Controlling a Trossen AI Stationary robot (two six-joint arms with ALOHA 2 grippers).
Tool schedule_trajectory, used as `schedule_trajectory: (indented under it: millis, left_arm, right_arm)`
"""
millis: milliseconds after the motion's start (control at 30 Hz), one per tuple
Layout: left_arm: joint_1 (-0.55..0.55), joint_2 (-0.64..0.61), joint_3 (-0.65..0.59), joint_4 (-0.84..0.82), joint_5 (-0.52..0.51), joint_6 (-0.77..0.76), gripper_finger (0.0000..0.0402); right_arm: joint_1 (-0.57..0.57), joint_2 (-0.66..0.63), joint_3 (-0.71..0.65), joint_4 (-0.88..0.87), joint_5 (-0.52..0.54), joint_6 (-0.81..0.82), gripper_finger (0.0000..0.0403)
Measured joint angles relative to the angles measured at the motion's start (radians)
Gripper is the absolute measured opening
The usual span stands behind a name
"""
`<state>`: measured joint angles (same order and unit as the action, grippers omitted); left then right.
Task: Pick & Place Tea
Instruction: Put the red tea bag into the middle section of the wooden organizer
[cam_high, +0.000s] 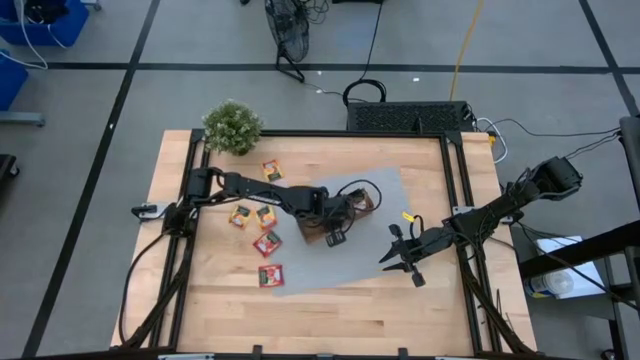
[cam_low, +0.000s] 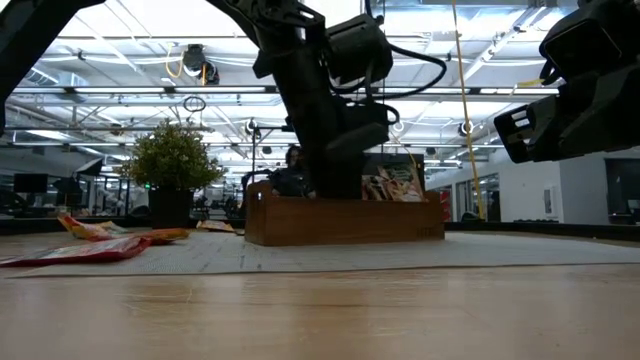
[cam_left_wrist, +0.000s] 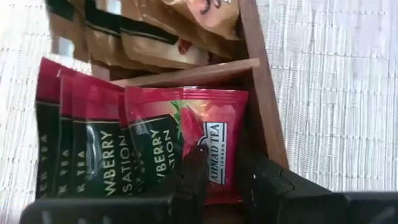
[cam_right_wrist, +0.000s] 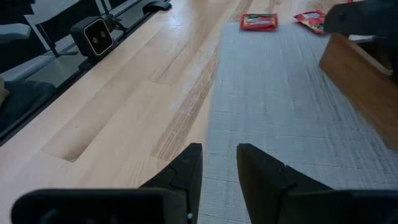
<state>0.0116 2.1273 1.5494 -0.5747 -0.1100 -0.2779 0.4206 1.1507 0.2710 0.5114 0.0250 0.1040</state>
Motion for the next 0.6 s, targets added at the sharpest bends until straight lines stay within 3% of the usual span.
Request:
schedule_trajectory:
  millis: [600]
  left_arm:
    - [-0.006,-0.043,0.074,-0.023,-0.014,0.065,0.0093]
  right_arm:
    - [0.0,0.0,0.0,0.001,0.0,0.0,0.0091]
